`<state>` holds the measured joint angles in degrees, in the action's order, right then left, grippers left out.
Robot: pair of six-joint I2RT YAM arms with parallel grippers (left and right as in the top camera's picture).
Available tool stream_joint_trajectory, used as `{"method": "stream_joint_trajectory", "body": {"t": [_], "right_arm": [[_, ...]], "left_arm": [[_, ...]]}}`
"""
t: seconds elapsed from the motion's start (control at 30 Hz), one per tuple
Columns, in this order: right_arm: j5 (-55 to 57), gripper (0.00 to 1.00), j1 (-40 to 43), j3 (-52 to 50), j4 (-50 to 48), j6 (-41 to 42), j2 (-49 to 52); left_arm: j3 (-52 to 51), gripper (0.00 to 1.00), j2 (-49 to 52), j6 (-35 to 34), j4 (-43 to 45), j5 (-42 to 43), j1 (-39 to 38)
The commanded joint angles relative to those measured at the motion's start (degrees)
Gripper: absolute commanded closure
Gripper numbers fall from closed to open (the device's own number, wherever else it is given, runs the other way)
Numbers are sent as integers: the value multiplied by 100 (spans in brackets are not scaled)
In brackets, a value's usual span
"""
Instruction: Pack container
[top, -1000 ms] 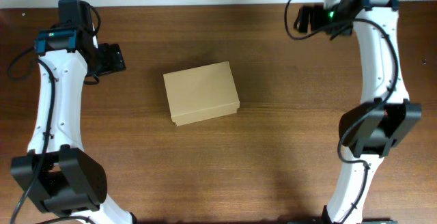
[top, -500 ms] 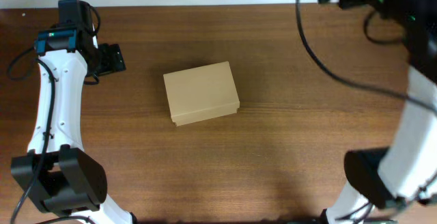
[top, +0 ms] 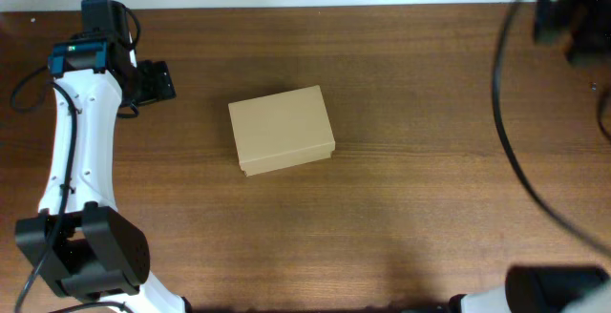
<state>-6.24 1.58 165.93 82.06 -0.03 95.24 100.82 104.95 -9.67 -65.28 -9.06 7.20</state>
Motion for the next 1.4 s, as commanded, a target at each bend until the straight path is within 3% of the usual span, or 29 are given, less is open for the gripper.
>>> {"method": "stream_joint_trajectory", "body": {"t": [0.0, 0.13, 0.53, 0.77, 1.03, 1.37], "right_arm": [[256, 1, 44, -654, 15, -42, -863], [315, 1, 44, -2304, -295, -39, -2011], [378, 1, 42, -9589, -3241, -35, -6588], [555, 1, 37, -12670, -4192, -39, -8255], [608, 1, 37, -14863, -4953, -37, -9280], [608, 1, 37, -15615, -4994, -37, -9510]], "left_arm": [[-7, 0, 22, 31, 13, -42, 11], [-7, 0, 22, 31, 13, -42, 11], [-7, 0, 22, 31, 13, -42, 11], [-7, 0, 22, 31, 13, -42, 11], [-7, 0, 22, 31, 13, -42, 11], [-7, 0, 22, 31, 13, -42, 11]]}}
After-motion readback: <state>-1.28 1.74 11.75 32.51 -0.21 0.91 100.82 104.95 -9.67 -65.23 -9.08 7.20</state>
